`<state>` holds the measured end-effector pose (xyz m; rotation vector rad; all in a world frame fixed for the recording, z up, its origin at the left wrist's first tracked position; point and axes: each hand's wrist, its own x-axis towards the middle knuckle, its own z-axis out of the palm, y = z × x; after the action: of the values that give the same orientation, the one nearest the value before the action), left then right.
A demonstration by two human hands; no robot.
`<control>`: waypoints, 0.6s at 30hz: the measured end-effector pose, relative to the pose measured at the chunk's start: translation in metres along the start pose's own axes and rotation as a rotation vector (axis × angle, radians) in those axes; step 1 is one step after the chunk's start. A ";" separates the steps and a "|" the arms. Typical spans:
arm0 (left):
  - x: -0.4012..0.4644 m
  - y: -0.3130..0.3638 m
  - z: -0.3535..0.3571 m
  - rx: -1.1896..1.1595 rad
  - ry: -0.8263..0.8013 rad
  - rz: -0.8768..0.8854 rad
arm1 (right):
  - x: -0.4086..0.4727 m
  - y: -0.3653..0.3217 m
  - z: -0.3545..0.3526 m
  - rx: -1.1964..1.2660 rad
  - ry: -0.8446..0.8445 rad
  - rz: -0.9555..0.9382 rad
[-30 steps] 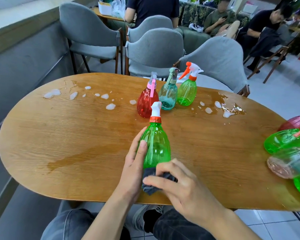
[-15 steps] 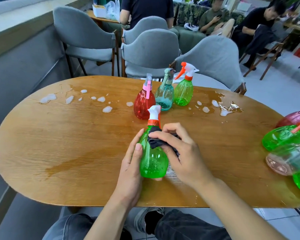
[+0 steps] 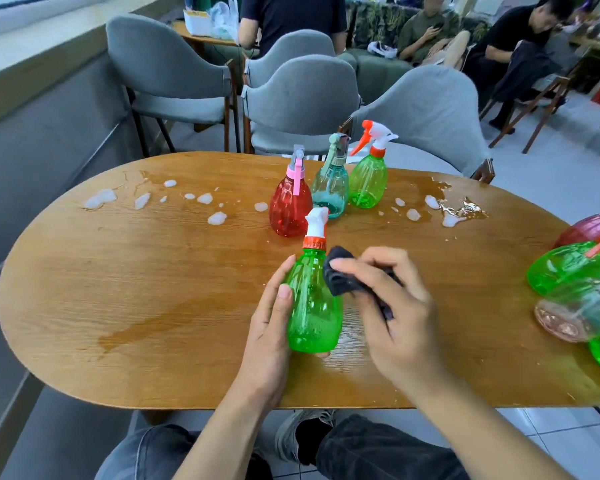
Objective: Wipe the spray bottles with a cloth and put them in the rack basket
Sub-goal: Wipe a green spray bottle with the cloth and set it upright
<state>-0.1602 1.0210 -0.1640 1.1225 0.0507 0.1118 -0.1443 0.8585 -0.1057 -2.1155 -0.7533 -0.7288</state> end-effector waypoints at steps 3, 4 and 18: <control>0.002 -0.002 0.001 -0.014 0.011 -0.023 | 0.040 0.011 0.010 -0.048 -0.144 0.081; 0.003 -0.005 0.000 -0.018 0.019 -0.020 | 0.042 0.011 0.016 -0.069 -0.205 0.085; -0.003 0.003 0.001 0.076 -0.078 -0.001 | -0.034 -0.013 -0.003 -0.248 -0.503 -0.242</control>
<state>-0.1630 1.0211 -0.1610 1.2016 -0.0142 0.0656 -0.1767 0.8535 -0.1217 -2.4999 -1.2592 -0.4251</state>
